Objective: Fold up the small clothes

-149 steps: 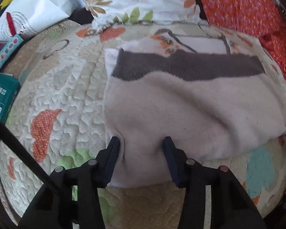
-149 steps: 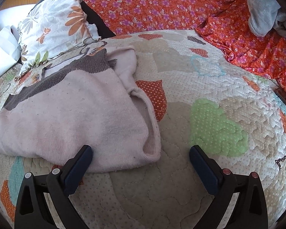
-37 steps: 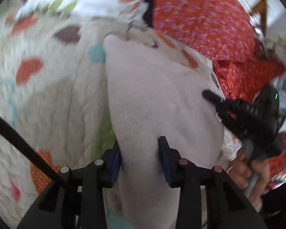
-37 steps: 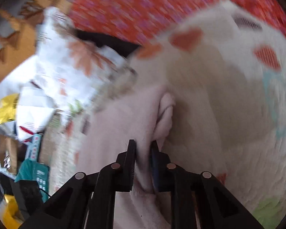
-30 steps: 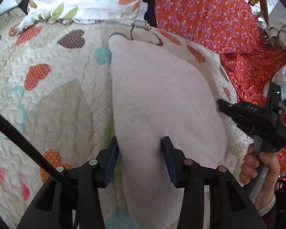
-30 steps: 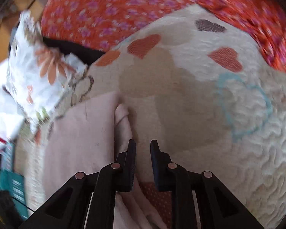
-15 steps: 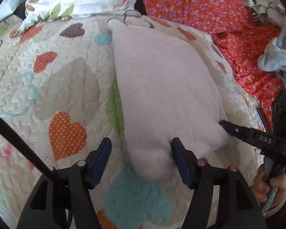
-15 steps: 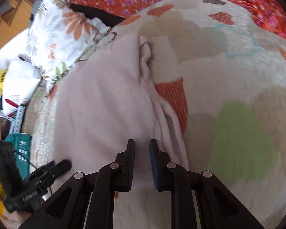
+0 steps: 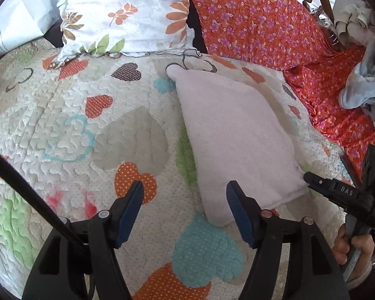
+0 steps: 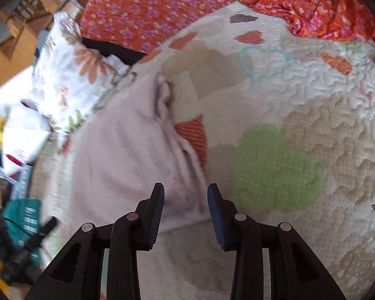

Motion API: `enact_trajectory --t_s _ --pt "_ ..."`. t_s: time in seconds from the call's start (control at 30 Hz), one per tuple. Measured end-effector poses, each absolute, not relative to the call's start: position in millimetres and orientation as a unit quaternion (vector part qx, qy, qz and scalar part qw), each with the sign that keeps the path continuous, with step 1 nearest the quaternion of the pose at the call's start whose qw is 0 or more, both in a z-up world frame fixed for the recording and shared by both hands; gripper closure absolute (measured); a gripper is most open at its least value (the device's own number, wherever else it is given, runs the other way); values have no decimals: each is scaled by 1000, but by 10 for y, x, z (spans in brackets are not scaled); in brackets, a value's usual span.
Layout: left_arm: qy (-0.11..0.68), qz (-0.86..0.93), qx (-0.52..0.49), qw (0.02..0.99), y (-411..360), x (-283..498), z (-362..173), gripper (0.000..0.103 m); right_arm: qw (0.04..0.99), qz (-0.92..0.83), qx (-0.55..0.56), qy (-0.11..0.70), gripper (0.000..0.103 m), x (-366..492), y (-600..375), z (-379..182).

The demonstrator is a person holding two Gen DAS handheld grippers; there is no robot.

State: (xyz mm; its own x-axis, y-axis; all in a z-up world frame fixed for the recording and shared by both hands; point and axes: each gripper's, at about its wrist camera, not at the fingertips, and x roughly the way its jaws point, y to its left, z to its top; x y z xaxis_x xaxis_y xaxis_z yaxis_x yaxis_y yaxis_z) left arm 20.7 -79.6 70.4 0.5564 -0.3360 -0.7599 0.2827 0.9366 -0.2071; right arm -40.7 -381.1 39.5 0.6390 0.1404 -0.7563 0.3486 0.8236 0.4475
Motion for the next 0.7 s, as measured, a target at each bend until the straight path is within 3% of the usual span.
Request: enact_trajectory --t_s 0.1,0.23,0.43,0.6,0.63,0.7 --pt "428 -164 -29 888 -797 204 724 36 870 -89 246 418 55 -427 -3751 432" --pt "411 -164 -55 895 -741 196 841 33 876 -117 196 424 54 -478 -3658 465" --pt "288 -88 -53 952 -553 -2 1253 3 889 -115 148 418 54 -732 -3472 806" --pt "242 -73 -75 965 -368 -103 1442 0 910 -138 109 375 53 -935 -3364 1240" --pt "243 -71 -76 964 -347 -109 1454 0 916 -150 92 361 52 -983 -3319 1325" --pt "257 -68 -71 962 -321 -116 1453 0 928 -179 49 323 34 -1108 -3196 1502"
